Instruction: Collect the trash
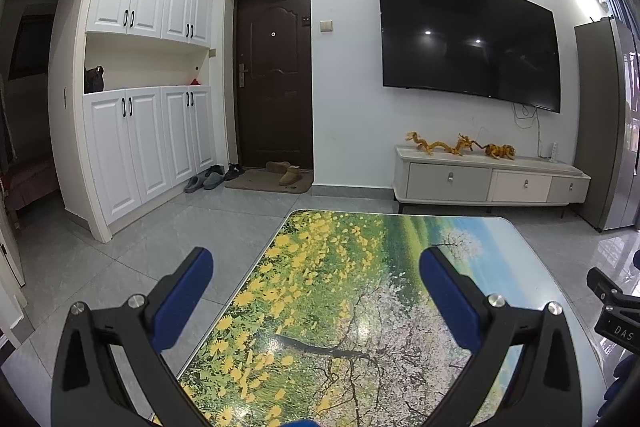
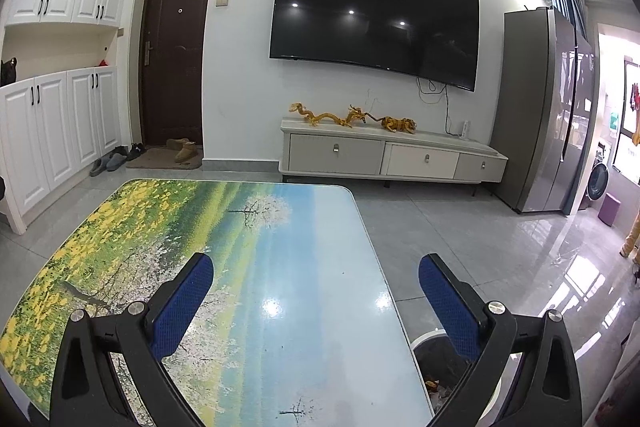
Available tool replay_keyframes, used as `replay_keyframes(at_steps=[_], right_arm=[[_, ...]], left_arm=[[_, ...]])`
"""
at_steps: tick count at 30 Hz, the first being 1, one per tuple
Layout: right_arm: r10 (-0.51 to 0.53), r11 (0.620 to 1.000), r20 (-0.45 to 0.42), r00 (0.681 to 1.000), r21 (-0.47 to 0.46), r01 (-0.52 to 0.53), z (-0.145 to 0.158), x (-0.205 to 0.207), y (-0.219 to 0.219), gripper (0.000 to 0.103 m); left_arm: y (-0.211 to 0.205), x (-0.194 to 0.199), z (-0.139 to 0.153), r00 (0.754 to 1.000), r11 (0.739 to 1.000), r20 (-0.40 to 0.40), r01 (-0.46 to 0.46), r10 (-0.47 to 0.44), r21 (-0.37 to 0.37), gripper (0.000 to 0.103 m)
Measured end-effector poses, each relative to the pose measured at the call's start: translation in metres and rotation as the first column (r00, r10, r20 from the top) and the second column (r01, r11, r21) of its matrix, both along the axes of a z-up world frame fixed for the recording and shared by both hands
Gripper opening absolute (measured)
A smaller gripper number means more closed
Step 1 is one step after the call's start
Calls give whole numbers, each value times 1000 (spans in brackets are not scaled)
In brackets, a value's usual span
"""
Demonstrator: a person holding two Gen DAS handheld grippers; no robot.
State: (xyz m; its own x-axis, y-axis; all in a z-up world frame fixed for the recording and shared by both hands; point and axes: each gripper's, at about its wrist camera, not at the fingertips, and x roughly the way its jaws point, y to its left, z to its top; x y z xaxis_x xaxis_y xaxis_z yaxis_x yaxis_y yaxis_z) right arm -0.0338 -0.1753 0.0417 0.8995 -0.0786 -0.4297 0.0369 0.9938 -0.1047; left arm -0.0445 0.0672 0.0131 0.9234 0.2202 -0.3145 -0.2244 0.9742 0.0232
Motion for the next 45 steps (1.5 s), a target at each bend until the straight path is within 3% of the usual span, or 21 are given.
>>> replay_keyframes(at_steps=[45], right_arm=[[-29,1000,0,1000,6,29,-1,-3,-14,103]], left_arm=[[-15,3,-8,997,997,-40,74,-73,17,103]])
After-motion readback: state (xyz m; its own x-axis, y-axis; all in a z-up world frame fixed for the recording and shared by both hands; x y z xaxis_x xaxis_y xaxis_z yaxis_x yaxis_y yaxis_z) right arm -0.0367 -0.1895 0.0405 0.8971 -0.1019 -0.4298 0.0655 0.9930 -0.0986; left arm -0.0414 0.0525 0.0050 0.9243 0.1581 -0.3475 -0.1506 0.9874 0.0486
